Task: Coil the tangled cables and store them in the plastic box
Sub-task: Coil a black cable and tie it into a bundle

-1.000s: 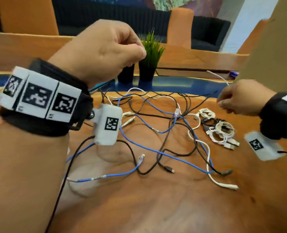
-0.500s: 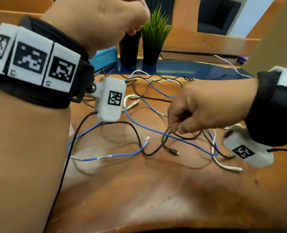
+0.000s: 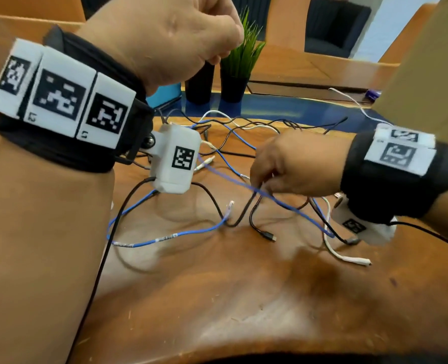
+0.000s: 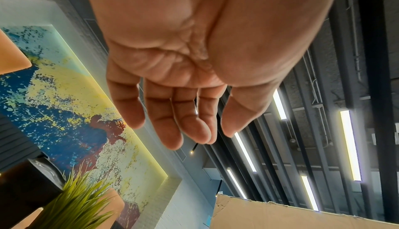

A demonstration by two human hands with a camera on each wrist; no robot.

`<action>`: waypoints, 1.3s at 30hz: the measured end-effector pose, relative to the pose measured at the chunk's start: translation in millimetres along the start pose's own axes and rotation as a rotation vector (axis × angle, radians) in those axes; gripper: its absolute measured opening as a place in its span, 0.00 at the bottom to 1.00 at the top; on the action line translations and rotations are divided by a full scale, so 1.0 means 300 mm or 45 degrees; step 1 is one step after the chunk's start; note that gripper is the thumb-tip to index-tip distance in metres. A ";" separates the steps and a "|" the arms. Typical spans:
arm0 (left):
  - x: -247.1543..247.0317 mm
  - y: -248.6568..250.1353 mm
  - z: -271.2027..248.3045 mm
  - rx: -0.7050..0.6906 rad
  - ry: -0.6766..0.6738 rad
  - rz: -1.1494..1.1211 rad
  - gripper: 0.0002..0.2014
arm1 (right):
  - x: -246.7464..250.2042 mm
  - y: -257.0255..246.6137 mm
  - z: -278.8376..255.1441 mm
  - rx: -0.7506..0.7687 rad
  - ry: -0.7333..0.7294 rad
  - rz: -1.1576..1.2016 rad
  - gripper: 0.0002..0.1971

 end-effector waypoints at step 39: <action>0.135 -0.009 -0.013 0.013 0.120 0.022 0.08 | 0.020 0.099 0.225 -0.102 -0.306 -0.629 0.19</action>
Point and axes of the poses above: each hand's wrist, its own z-axis towards the middle knuckle, its own x-axis out of the back of the hand, y = z × x, the point moved 5 cm from there along z, towards the middle knuckle, and after that the axes turned 5 degrees about y, right-handed, at the moved point
